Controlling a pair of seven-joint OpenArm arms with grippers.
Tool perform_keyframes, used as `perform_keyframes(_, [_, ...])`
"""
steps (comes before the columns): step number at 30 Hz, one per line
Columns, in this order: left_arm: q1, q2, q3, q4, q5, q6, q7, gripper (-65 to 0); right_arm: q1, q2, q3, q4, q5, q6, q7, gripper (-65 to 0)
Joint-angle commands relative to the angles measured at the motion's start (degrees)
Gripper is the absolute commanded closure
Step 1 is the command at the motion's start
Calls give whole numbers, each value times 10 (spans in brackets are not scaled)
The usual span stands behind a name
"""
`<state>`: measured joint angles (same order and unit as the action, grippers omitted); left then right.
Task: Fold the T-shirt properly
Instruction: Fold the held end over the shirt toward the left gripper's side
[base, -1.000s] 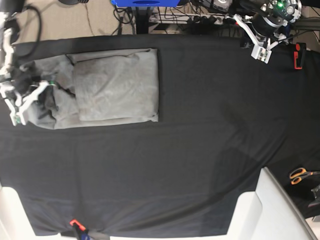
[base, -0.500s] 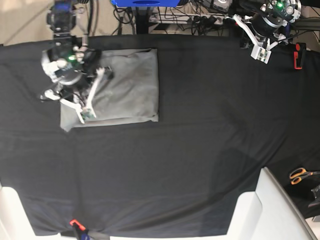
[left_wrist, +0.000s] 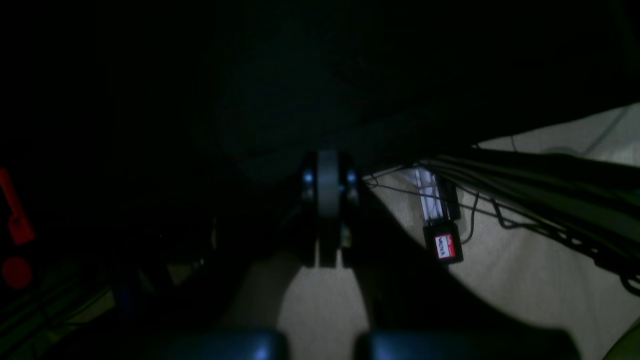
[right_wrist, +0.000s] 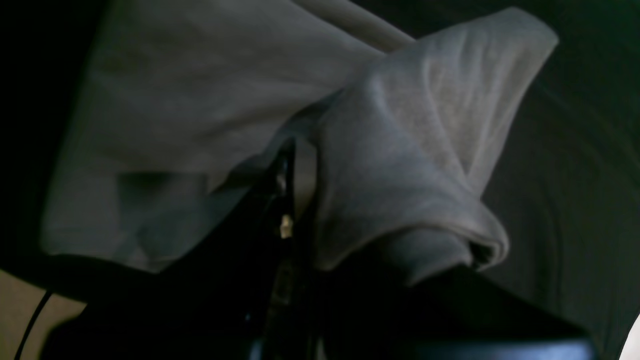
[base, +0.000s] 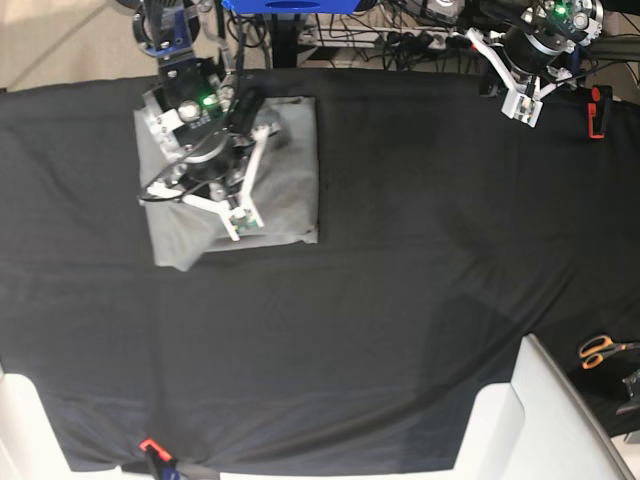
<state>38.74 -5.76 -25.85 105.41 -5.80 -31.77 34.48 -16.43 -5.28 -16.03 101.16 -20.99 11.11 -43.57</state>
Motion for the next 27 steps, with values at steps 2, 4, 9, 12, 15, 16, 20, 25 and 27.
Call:
perform_keyframes(2, [5, -4, -3, 7, -3, -1, -8, 0, 3, -2, -7, 9, 0, -3, 3, -8])
perform_keyframes(4, [5, -4, -3, 7, -3, -1, -8, 0, 3, -2, -7, 8, 1, -3, 3, -8])
perform_keyframes(9, [5, -4, -3, 7, -3, -1, -8, 0, 5, -2, -7, -27, 2, -3, 5, -8])
perform_keyframes(12, [5, -4, -3, 7, -3, -1, -8, 0, 5, -2, -5, -44, 3, -3, 9, -8])
perform_keyframes(15, [5, -4, -3, 7, -3, -1, -8, 0, 4, -3, -5, -43, 3, -3, 23, -8])
perform_keyframes(16, [5, -4, -3, 7, -3, -1, -8, 0, 4, -4, -5, -44, 3, -3, 23, -8])
perform_keyframes(20, [5, -4, -3, 6, -3, -1, -8, 0, 5, -5, -5, -47, 4, -3, 25, -15])
perform_keyframes(25, [4, -4, -3, 6, -3, -1, -8, 0, 13, -4, -5, -48, 66, -2, 24, -143])
perform_keyframes(27, [4, -4, -3, 6, -3, -1, -8, 0, 19, -2, -3, -51, 108, -2, 24, -266])
